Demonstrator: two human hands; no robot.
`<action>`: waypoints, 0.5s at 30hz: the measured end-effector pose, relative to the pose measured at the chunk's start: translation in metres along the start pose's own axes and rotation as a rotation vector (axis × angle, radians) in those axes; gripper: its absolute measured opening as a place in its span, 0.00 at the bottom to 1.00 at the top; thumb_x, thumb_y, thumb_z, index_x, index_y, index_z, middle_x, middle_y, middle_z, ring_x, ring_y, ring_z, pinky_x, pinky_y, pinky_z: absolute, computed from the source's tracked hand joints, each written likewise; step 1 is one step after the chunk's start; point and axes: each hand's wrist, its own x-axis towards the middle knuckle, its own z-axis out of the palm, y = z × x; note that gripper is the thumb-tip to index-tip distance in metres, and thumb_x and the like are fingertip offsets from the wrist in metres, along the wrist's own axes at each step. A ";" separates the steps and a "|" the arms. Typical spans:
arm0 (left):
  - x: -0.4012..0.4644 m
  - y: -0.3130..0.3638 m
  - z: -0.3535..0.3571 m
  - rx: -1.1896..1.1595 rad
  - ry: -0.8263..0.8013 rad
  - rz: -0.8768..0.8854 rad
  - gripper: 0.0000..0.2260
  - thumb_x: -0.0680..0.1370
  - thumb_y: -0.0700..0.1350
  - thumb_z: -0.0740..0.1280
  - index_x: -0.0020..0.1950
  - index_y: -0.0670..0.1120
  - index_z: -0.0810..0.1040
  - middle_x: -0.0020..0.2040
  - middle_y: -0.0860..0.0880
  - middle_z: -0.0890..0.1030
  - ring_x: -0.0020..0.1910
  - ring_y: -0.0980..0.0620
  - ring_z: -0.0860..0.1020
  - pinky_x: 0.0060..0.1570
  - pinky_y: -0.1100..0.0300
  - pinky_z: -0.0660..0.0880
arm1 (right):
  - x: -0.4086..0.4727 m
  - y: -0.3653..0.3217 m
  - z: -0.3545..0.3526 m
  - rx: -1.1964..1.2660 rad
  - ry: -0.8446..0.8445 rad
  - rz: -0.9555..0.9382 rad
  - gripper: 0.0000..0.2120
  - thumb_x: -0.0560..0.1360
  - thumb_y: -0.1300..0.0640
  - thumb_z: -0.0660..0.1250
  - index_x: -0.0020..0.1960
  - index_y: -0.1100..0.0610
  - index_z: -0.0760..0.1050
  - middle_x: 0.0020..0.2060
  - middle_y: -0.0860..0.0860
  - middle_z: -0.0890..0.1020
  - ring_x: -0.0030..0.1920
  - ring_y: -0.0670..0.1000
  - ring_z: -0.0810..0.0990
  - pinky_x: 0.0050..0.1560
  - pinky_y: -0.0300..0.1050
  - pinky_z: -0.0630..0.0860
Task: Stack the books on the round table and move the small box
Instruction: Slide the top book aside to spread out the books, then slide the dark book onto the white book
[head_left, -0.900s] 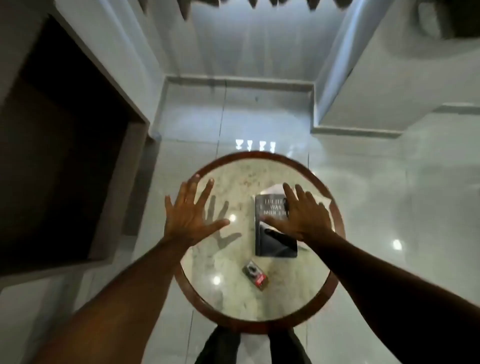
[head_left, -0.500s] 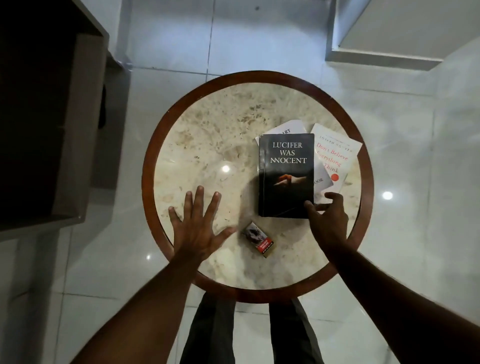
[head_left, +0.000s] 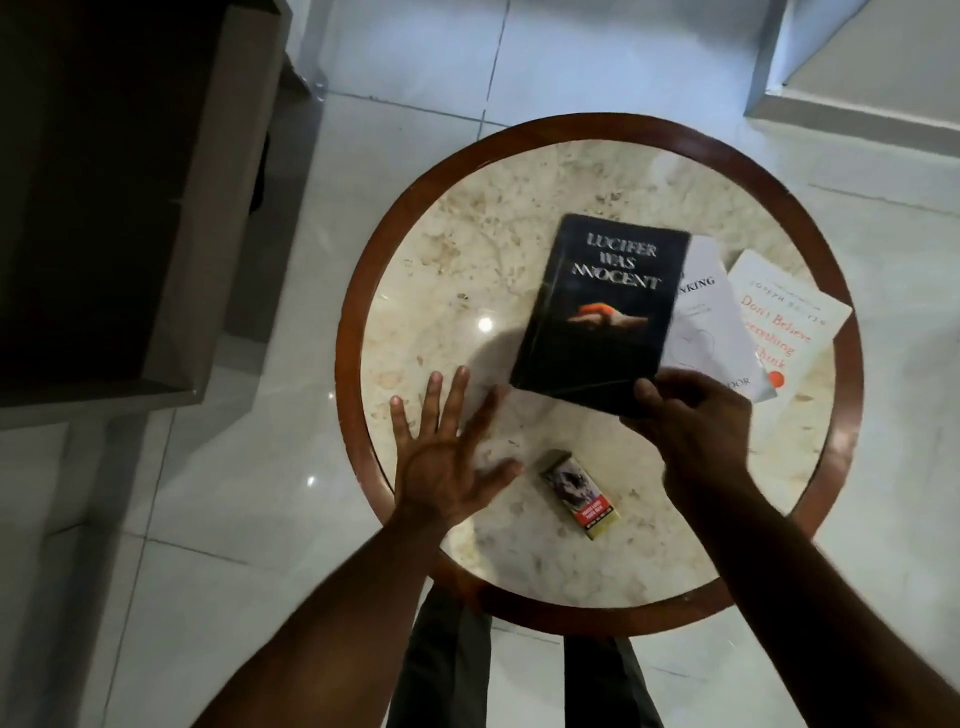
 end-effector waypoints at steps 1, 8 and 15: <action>0.000 -0.002 0.002 0.001 0.008 0.005 0.41 0.76 0.77 0.49 0.85 0.61 0.46 0.87 0.48 0.43 0.85 0.42 0.42 0.79 0.32 0.38 | 0.005 -0.004 0.016 0.004 -0.023 -0.005 0.06 0.77 0.66 0.71 0.47 0.55 0.80 0.46 0.55 0.84 0.44 0.53 0.86 0.42 0.45 0.85; 0.004 -0.004 0.011 0.061 0.085 0.007 0.42 0.75 0.78 0.46 0.85 0.60 0.48 0.88 0.49 0.45 0.86 0.42 0.42 0.79 0.34 0.35 | 0.044 -0.025 0.089 -0.104 -0.062 -0.087 0.11 0.73 0.66 0.75 0.36 0.54 0.79 0.36 0.54 0.84 0.40 0.55 0.87 0.42 0.53 0.86; 0.003 -0.005 0.012 0.064 0.117 0.005 0.42 0.75 0.78 0.48 0.85 0.61 0.48 0.87 0.49 0.43 0.85 0.45 0.37 0.78 0.35 0.32 | 0.056 -0.022 0.043 -0.448 0.221 -0.340 0.13 0.68 0.50 0.80 0.50 0.55 0.84 0.44 0.51 0.87 0.46 0.52 0.84 0.49 0.44 0.74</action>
